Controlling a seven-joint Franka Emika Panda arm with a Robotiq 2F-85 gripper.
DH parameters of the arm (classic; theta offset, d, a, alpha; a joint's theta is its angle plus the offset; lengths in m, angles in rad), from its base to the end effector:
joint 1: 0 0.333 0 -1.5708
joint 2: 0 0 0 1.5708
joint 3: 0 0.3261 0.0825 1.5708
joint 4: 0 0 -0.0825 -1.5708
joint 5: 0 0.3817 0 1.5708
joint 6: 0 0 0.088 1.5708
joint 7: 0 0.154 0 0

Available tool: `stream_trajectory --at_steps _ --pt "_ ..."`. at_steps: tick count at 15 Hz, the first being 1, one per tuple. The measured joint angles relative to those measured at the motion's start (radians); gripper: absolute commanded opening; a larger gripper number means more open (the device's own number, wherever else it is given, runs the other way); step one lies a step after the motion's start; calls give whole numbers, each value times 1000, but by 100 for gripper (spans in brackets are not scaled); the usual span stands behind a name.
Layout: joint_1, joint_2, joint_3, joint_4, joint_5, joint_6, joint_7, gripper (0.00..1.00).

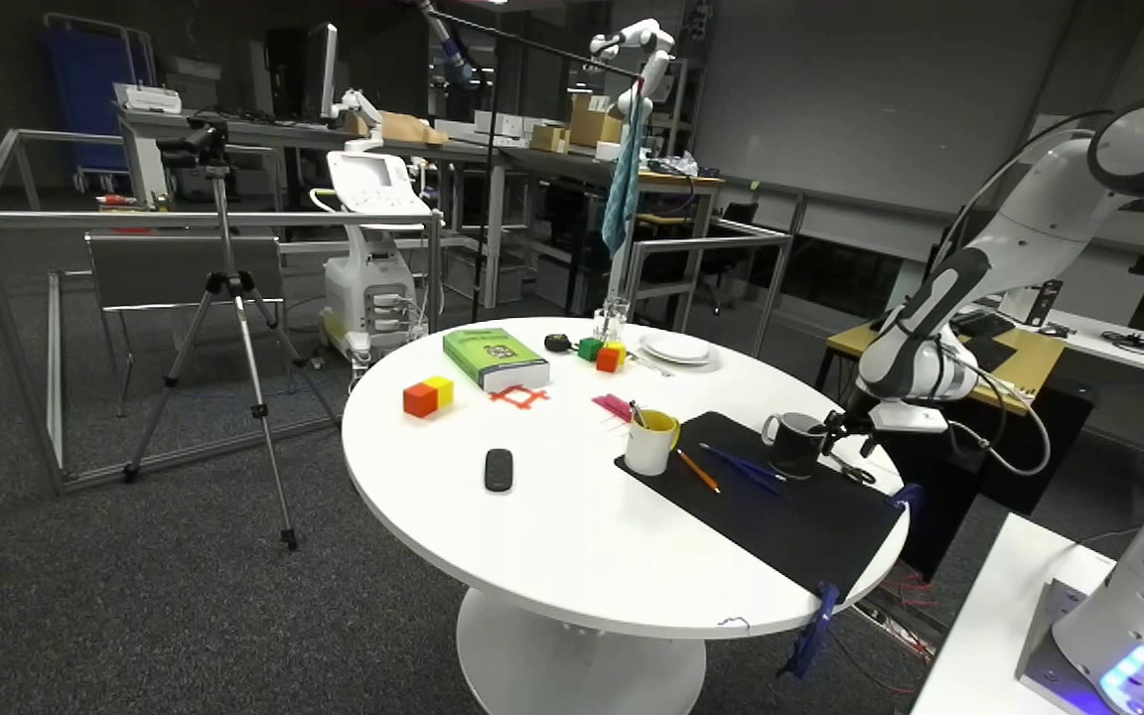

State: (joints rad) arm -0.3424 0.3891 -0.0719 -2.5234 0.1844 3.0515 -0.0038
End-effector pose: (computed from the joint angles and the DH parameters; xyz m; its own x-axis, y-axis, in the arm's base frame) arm 0.4276 -0.2067 0.1107 0.8245 -0.5482 0.1406 -0.5519 -0.8338 -0.0145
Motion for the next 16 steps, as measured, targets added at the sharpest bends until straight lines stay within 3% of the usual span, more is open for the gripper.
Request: stream_trajectory --at_steps 16 --pt "-15 52 5 46 5 0 29 100"
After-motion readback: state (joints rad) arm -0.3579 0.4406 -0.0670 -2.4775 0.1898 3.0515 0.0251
